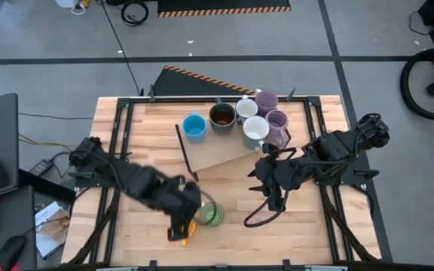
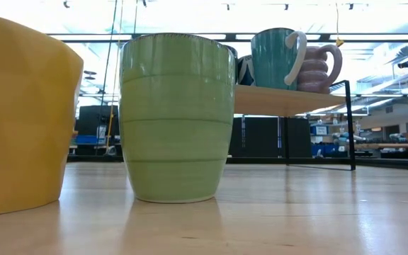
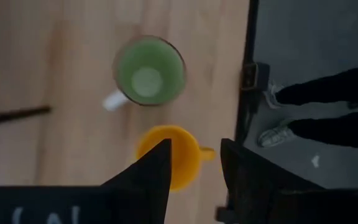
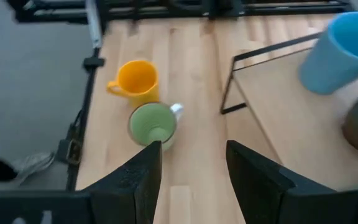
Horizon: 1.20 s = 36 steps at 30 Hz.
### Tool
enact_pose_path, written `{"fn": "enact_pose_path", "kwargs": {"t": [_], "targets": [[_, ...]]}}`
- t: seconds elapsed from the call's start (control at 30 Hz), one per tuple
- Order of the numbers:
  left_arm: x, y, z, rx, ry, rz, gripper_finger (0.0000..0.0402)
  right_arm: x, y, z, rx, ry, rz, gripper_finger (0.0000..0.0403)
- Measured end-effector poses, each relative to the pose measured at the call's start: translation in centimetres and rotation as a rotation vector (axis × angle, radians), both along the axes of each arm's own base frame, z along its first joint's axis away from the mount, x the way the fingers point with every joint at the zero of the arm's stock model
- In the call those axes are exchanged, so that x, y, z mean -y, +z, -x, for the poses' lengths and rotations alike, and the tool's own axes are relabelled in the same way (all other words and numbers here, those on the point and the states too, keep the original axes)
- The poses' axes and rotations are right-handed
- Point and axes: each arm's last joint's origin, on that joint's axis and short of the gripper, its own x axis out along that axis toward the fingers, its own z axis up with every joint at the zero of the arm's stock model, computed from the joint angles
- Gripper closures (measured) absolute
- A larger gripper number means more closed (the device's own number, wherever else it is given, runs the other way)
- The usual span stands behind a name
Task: Place coffee mugs
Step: Put the yellow mug on the shelf
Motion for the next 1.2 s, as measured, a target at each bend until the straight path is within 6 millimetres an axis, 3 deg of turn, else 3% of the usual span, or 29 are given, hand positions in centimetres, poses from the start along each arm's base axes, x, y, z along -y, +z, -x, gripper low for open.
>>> {"fn": "enact_pose_path", "kwargs": {"t": [0.3, 0.47, 0.63, 0.83, 1.2], "targets": [[4.2, -5.6, 0.7, -0.058, 0.111, 0.078, 0.0259, 0.2, 0.1, -0.1, 0.027, -0.116, -0.017, 0.0218], [4.7, -9.0, 0.9, -0.120, 0.172, 0.108, 0.0248, 0.4, 0.1, -0.1, 0.046, -0.159, -0.004, 0.0218], [4.7, -11.2, 0.9, -0.151, 0.159, 0.108, 0.0198, 0.3, 0.2, -0.2, 0.057, -0.173, -0.018, 0.0218], [5.2, -11.8, 1.2, -0.114, -0.028, -0.016, 0.0154, 0.3, 0.2, -0.2, 0.059, -0.175, -0.022, 0.0218], [7.6, -15.8, 1.1, -0.151, -0.311, -0.198, 0.0181, 0.3, 0.2, -0.2, 0.059, -0.175, -0.022, 0.0218]]}}
